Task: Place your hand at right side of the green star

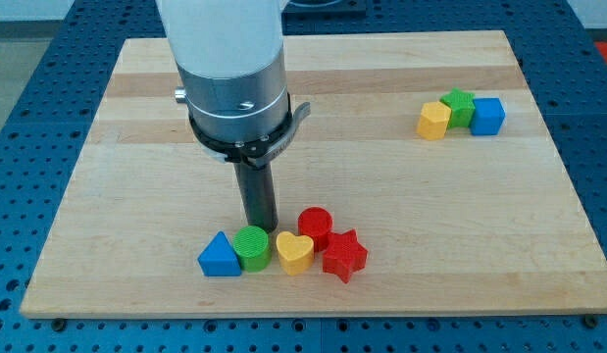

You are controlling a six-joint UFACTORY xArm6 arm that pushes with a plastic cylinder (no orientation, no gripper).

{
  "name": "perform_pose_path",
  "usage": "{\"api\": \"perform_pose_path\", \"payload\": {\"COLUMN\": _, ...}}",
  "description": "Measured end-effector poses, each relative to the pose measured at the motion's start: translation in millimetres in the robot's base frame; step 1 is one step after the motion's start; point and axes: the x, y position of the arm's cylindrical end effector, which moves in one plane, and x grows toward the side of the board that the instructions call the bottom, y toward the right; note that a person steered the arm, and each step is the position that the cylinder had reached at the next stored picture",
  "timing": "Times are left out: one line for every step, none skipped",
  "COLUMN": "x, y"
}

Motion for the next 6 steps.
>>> {"api": "perform_pose_path", "payload": {"x": 4, "y": 0}}
{"api": "perform_pose_path", "payload": {"x": 4, "y": 0}}
{"api": "perform_pose_path", "payload": {"x": 5, "y": 0}}
{"api": "perform_pose_path", "payload": {"x": -1, "y": 0}}
{"api": "perform_pose_path", "payload": {"x": -42, "y": 8}}
{"api": "perform_pose_path", "payload": {"x": -45, "y": 25}}
